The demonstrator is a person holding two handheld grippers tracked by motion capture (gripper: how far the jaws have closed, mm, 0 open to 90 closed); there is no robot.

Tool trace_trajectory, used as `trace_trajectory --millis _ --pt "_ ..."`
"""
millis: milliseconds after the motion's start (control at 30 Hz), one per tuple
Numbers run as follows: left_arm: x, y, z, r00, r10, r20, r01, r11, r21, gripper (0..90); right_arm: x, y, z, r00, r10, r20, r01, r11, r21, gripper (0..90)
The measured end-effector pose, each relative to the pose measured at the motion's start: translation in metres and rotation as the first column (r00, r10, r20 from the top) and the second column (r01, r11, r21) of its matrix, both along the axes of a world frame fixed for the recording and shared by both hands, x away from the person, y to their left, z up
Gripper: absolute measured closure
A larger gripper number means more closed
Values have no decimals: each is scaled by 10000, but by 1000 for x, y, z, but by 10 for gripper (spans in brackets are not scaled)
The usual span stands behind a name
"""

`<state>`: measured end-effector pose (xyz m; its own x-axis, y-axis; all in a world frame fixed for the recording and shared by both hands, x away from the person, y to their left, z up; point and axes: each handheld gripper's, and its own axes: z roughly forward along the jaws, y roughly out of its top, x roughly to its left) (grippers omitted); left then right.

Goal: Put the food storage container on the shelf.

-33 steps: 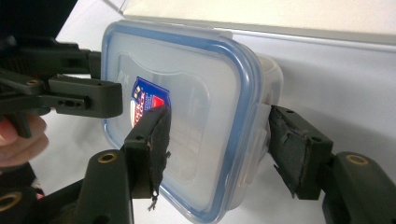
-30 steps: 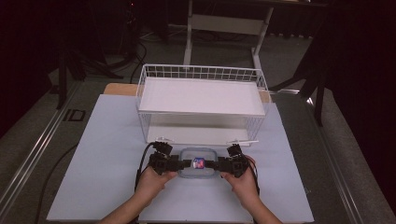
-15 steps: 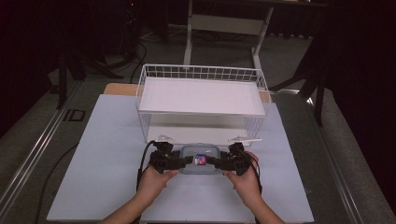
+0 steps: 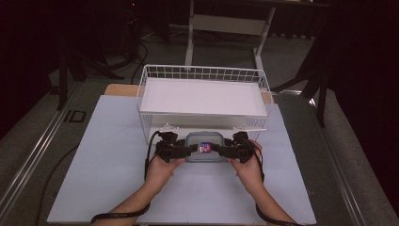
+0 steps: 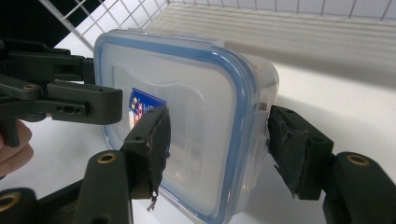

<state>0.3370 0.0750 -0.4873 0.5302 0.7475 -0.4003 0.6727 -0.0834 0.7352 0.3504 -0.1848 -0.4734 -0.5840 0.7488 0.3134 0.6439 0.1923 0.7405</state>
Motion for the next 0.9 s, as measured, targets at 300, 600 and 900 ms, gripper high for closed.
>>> trace_trajectory --millis 300,600,900 --pt "16 3 -9 9990 -5 441 -1 9999 127 440 13 3 -11 9998 -156 138 153 9997 209 397" --pt "26 8 -18 9985 46 540 -51 9999 107 439 23 8 -21 9993 -365 25 363 9986 381 396" --pt "32 8 -21 9960 -115 882 92 9996 262 438 31 7 -27 9982 -559 -239 573 9963 637 385"
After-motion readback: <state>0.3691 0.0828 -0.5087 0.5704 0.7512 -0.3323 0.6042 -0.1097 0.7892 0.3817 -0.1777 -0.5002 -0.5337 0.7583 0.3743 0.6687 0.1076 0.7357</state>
